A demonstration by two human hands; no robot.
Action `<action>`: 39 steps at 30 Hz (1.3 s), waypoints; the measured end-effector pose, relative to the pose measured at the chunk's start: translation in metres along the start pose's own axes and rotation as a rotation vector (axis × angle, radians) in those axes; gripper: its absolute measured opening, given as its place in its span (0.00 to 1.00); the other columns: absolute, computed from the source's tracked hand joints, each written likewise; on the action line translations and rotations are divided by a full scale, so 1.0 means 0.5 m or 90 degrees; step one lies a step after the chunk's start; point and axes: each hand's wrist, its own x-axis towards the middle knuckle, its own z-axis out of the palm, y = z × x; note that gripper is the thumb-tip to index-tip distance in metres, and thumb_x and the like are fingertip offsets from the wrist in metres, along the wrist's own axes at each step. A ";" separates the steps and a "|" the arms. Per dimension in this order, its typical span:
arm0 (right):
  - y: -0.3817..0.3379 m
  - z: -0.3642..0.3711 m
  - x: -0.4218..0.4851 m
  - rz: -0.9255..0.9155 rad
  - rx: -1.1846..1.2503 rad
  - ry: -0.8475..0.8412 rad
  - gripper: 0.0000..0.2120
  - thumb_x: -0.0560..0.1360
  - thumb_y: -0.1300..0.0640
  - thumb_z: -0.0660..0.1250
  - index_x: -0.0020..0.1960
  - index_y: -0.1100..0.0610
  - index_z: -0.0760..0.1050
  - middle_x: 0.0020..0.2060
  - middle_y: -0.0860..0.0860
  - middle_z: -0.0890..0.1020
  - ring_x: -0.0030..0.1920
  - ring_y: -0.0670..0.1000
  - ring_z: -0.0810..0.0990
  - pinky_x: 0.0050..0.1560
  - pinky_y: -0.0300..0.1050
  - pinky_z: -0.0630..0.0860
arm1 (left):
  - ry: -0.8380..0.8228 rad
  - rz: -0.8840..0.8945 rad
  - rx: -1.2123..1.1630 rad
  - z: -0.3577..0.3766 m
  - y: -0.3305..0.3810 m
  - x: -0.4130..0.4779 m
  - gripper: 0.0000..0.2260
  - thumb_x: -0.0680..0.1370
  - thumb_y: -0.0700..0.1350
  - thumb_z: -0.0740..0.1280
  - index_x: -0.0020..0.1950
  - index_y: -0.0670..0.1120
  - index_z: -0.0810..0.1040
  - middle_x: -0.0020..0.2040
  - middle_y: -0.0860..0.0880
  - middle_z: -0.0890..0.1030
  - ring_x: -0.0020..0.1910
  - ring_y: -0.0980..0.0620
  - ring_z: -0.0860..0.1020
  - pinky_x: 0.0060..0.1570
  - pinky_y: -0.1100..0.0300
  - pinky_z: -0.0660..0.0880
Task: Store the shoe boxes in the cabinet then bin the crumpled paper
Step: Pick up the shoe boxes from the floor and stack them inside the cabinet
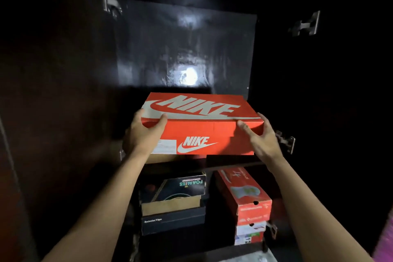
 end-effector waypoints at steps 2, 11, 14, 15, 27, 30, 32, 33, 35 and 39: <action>0.023 0.031 0.043 0.007 0.012 -0.008 0.32 0.72 0.44 0.75 0.72 0.49 0.68 0.51 0.39 0.80 0.52 0.42 0.81 0.58 0.42 0.76 | 0.015 -0.009 0.025 0.021 -0.015 0.039 0.29 0.72 0.66 0.67 0.69 0.56 0.70 0.59 0.51 0.79 0.59 0.45 0.77 0.57 0.54 0.72; 0.135 0.176 0.130 0.011 -0.011 0.007 0.29 0.72 0.45 0.74 0.70 0.49 0.70 0.58 0.49 0.78 0.58 0.46 0.78 0.69 0.47 0.70 | 0.102 0.213 0.379 0.143 -0.113 0.067 0.32 0.74 0.64 0.61 0.75 0.54 0.65 0.78 0.37 0.52 0.76 0.34 0.52 0.71 0.35 0.51; 0.136 0.207 0.119 0.007 -0.053 0.033 0.33 0.74 0.46 0.73 0.74 0.51 0.63 0.58 0.51 0.66 0.58 0.46 0.69 0.66 0.39 0.63 | 0.121 0.268 0.401 0.154 -0.129 0.085 0.30 0.75 0.59 0.68 0.74 0.51 0.68 0.77 0.37 0.59 0.75 0.34 0.55 0.71 0.37 0.58; 0.141 0.219 0.122 0.006 -0.059 0.029 0.33 0.75 0.47 0.72 0.75 0.52 0.62 0.58 0.51 0.65 0.58 0.47 0.69 0.66 0.40 0.63 | 0.107 0.247 0.401 0.154 -0.127 0.096 0.31 0.75 0.59 0.68 0.75 0.51 0.66 0.77 0.38 0.58 0.76 0.34 0.54 0.72 0.38 0.57; 0.081 0.267 0.227 0.162 -0.202 -0.240 0.41 0.76 0.64 0.61 0.81 0.59 0.40 0.76 0.60 0.61 0.75 0.59 0.63 0.74 0.51 0.64 | -0.219 0.050 0.454 0.136 -0.084 0.213 0.44 0.72 0.72 0.60 0.79 0.59 0.39 0.78 0.48 0.30 0.76 0.39 0.33 0.75 0.39 0.46; 0.078 0.251 0.232 0.152 -0.187 -0.199 0.27 0.77 0.63 0.60 0.76 0.58 0.63 0.65 0.59 0.77 0.60 0.56 0.77 0.61 0.48 0.74 | -0.245 0.014 0.438 0.129 -0.055 0.212 0.44 0.73 0.69 0.64 0.79 0.58 0.41 0.78 0.49 0.31 0.76 0.40 0.32 0.74 0.39 0.45; 0.071 0.241 0.219 0.122 -0.181 -0.173 0.18 0.77 0.61 0.60 0.67 0.56 0.73 0.57 0.57 0.82 0.53 0.55 0.80 0.54 0.46 0.75 | -0.240 0.013 0.427 0.125 -0.036 0.206 0.42 0.74 0.67 0.64 0.80 0.56 0.46 0.79 0.47 0.36 0.78 0.40 0.36 0.75 0.40 0.47; 0.064 0.236 0.207 0.102 -0.185 -0.169 0.16 0.78 0.60 0.61 0.64 0.55 0.76 0.54 0.56 0.82 0.50 0.54 0.80 0.50 0.44 0.74 | -0.231 0.023 0.421 0.122 -0.026 0.201 0.40 0.75 0.66 0.64 0.80 0.55 0.48 0.80 0.46 0.41 0.78 0.40 0.40 0.75 0.41 0.49; 0.051 0.225 0.182 0.072 -0.181 -0.169 0.13 0.79 0.57 0.63 0.62 0.54 0.77 0.51 0.53 0.83 0.46 0.50 0.79 0.46 0.40 0.70 | -0.205 0.067 0.387 0.114 -0.012 0.189 0.37 0.76 0.62 0.65 0.80 0.53 0.54 0.79 0.45 0.56 0.78 0.41 0.52 0.73 0.46 0.58; 0.026 0.189 0.124 0.041 -0.205 -0.145 0.21 0.75 0.47 0.69 0.65 0.52 0.77 0.57 0.49 0.82 0.60 0.50 0.79 0.61 0.43 0.73 | -0.251 0.146 0.262 0.098 0.021 0.143 0.31 0.75 0.58 0.67 0.76 0.53 0.64 0.68 0.48 0.75 0.65 0.45 0.74 0.62 0.54 0.73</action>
